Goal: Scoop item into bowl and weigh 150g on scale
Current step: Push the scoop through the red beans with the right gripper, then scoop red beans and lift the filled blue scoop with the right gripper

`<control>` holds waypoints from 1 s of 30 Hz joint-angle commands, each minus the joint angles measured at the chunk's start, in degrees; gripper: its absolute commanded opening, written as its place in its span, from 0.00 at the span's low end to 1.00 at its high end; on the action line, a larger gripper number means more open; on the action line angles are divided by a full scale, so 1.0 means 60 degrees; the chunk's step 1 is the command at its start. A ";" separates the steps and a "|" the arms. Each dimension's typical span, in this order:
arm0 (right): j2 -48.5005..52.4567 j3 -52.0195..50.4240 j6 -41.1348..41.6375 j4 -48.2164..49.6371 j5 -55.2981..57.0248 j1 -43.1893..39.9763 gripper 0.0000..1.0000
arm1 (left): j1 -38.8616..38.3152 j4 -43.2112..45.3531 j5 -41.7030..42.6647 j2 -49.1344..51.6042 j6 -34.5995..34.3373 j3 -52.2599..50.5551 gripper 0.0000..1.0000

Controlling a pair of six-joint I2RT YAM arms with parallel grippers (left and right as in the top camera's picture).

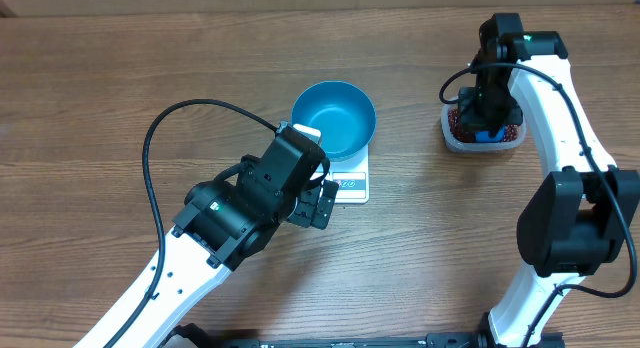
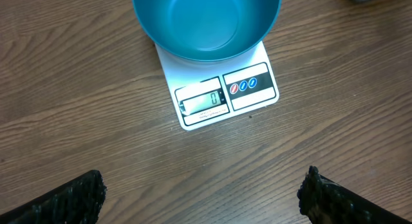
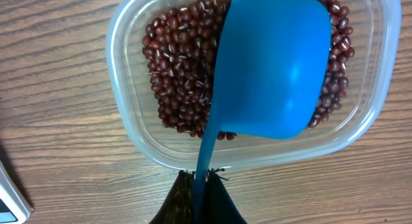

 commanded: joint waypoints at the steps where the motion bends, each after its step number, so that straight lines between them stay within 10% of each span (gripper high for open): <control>1: 0.0007 0.0058 -0.0047 -0.0036 -0.0452 -0.0091 0.04 | 0.0062 0.0033 0.0018 -0.0131 -0.0022 0.0036 0.99; 30: -0.0157 0.0514 -0.0393 -0.0528 -0.2324 -0.0433 0.04 | 0.0055 0.0029 0.0018 -0.0131 -0.0022 0.0036 1.00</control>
